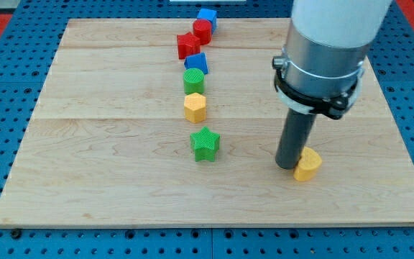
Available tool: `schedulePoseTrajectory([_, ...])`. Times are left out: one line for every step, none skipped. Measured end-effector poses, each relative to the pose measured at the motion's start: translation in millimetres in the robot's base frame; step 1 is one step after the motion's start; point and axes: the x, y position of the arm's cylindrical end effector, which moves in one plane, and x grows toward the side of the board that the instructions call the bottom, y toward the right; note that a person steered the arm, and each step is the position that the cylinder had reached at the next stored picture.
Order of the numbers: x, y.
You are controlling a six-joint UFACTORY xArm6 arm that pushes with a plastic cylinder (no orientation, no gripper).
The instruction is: Push green star into yellow heart
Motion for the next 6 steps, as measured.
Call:
schedulePoseTrajectory([5, 24])
schedulePoseTrajectory([32, 27])
schedulePoseTrajectory([65, -37])
schedulePoseTrajectory([55, -159])
schedulePoseTrajectory([-16, -176])
schedulePoseTrajectory([-34, -174])
